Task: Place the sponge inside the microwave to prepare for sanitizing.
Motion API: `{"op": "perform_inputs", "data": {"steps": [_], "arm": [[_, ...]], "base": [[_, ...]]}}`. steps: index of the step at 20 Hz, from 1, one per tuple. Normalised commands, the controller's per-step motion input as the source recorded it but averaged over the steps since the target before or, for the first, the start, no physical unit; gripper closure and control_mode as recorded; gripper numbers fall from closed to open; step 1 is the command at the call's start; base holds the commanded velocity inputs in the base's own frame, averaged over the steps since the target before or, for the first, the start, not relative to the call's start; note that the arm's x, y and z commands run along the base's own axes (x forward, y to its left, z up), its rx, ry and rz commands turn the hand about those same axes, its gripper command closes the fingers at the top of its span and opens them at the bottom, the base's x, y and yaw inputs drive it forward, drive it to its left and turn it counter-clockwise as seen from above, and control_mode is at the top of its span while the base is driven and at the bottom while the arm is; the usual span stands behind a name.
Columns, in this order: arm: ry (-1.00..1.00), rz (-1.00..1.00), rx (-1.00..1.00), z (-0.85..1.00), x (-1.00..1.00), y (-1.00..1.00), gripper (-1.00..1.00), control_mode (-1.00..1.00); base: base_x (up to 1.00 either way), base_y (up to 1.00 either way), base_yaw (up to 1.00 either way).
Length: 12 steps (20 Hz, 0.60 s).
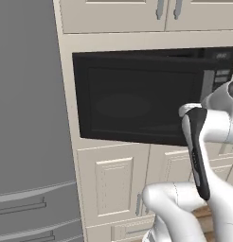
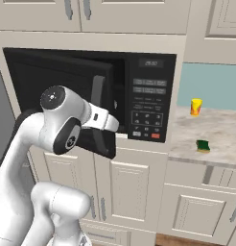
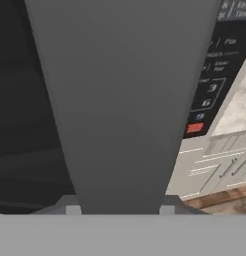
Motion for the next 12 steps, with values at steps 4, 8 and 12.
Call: {"op": "perform_inputs", "data": {"steps": [4, 8, 12], "arm": [[0.0, -0.02, -0.1, 0.06, -0.61, 0.35, 1.0, -1.0], [0.0, -0.03, -0.1, 0.01, -0.55, 0.39, 1.0, -1.0], [-0.04, 0.0, -0.03, 0.0, -0.27, 0.13, -1.0, -1.0]], "base": [[0.0, 0.0, 0.0], [0.0, 0.0, 0.0], [0.0, 0.0, 0.0]]}}
